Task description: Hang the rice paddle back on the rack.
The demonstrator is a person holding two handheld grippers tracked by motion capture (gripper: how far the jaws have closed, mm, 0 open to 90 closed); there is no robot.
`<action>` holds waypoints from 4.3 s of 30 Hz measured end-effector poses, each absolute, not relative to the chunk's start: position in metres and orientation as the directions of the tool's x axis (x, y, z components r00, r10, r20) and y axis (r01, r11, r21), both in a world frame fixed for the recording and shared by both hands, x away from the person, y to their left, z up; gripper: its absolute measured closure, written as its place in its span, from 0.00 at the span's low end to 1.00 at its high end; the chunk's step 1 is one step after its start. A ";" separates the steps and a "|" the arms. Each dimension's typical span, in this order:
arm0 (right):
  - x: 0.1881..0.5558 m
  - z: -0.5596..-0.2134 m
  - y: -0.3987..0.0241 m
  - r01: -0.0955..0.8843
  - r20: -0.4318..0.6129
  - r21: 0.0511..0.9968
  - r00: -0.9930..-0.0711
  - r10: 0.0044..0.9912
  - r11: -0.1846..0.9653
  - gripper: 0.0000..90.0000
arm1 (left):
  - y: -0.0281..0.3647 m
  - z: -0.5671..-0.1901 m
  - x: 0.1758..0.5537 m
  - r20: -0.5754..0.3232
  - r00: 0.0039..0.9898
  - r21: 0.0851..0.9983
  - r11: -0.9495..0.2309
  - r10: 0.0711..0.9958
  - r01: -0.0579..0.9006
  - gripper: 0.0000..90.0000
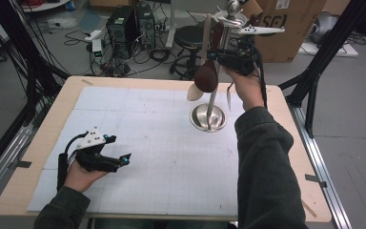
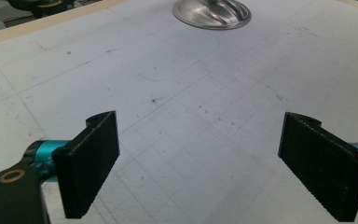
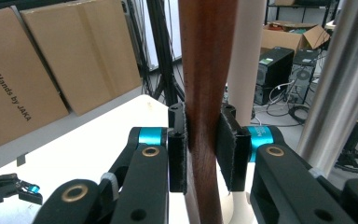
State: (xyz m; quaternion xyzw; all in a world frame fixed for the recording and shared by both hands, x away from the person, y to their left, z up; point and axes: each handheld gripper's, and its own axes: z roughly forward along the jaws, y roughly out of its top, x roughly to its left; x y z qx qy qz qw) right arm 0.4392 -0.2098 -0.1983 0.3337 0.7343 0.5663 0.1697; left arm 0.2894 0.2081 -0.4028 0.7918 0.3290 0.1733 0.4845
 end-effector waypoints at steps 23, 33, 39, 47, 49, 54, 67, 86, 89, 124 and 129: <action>0.422 -0.208 -0.230 0.274 0.141 0.957 -0.729 0.670 0.097 0.64 | 0.209 -0.402 0.288 -0.050 0.728 0.881 -0.313 0.684 0.355 0.15; 0.410 -0.214 -0.240 0.253 0.144 0.964 -0.748 0.648 0.078 0.56 | 0.208 -0.402 0.288 -0.048 0.730 0.880 -0.317 0.682 0.353 0.15; 0.404 -0.215 -0.240 0.243 0.133 0.966 -0.765 0.630 0.090 0.53 | 0.207 -0.402 0.288 -0.051 0.729 0.880 -0.315 0.683 0.356 0.15; 0.398 -0.224 -0.241 0.249 0.140 0.964 -0.766 0.628 0.088 0.45 | 0.208 -0.402 0.288 -0.049 0.730 0.880 -0.316 0.682 0.354 0.15; 0.397 -0.228 -0.242 0.258 0.147 0.962 -0.765 0.627 0.089 0.43 | 0.208 -0.402 0.287 -0.050 0.730 0.880 -0.316 0.681 0.355 0.15; 0.393 -0.235 -0.243 0.263 0.151 0.960 -0.767 0.623 0.092 0.40 | 0.207 -0.402 0.287 -0.055 0.730 0.879 -0.314 0.681 0.359 0.15; 0.386 -0.257 -0.243 0.280 0.178 0.956 -0.787 0.590 0.084 0.35 | 0.208 -0.402 0.286 -0.055 0.730 0.876 -0.317 0.682 0.363 0.15; 0.373 -0.278 -0.247 0.297 0.203 0.952 -0.781 0.590 0.066 0.26 | 0.208 -0.402 0.287 -0.060 0.727 0.877 -0.311 0.684 0.365 0.15; 0.371 -0.281 -0.248 0.295 0.200 0.953 -0.782 0.590 0.068 0.26 | 0.208 -0.402 0.287 -0.060 0.727 0.877 -0.312 0.684 0.366 0.15; 0.352 -0.338 -0.252 0.329 0.176 0.932 -0.779 0.602 0.154 0.20 | 0.213 -0.402 0.288 -0.080 0.715 0.876 -0.294 0.694 0.383 0.13; 0.348 -0.343 -0.251 0.326 0.159 0.929 -0.779 0.606 0.176 0.20 | 0.214 -0.402 0.288 -0.081 0.713 0.876 -0.291 0.697 0.384 0.13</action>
